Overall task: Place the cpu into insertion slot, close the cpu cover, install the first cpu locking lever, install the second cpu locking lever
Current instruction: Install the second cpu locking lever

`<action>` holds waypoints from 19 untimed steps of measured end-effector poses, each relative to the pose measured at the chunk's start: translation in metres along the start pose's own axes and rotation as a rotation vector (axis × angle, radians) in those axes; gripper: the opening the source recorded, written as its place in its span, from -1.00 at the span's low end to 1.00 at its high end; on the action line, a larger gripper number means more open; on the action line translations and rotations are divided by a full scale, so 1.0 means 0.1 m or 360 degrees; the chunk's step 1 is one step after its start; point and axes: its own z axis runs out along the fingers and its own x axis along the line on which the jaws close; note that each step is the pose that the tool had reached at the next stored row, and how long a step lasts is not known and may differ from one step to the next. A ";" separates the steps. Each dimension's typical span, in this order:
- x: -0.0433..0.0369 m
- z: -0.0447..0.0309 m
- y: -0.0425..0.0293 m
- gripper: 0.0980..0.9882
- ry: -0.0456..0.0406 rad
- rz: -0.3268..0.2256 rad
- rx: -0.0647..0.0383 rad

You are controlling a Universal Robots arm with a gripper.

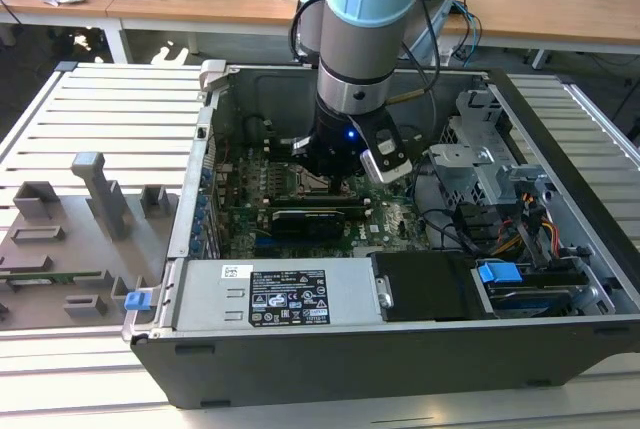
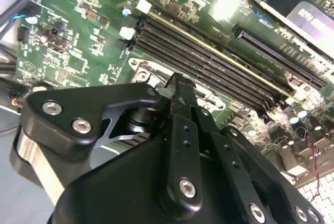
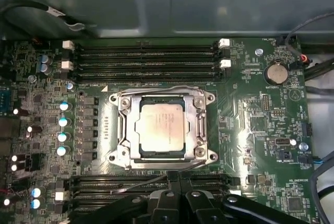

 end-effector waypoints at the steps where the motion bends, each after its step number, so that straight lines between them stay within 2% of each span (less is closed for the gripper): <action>1: 0.030 0.017 0.008 -0.98 0.0000 0.0000 0.0000; 3: 0.098 0.048 0.027 -0.98 0.0000 0.0000 0.0000; 5: 0.258 0.114 0.025 -0.98 0.0001 -0.0006 -0.0001; 8: 0.343 0.169 0.015 -0.98 0.0006 -0.0039 -0.0005; 11: 0.386 0.200 0.008 -0.98 0.0012 -0.0075 -0.0008; 15: 0.606 0.212 0.002 -0.98 0.0015 -0.0091 -0.0009; 17: 0.649 0.214 0.001 -0.98 0.0016 -0.0099 -0.0014; 19: 0.657 0.214 0.001 -0.98 0.0020 -0.0122 -0.0021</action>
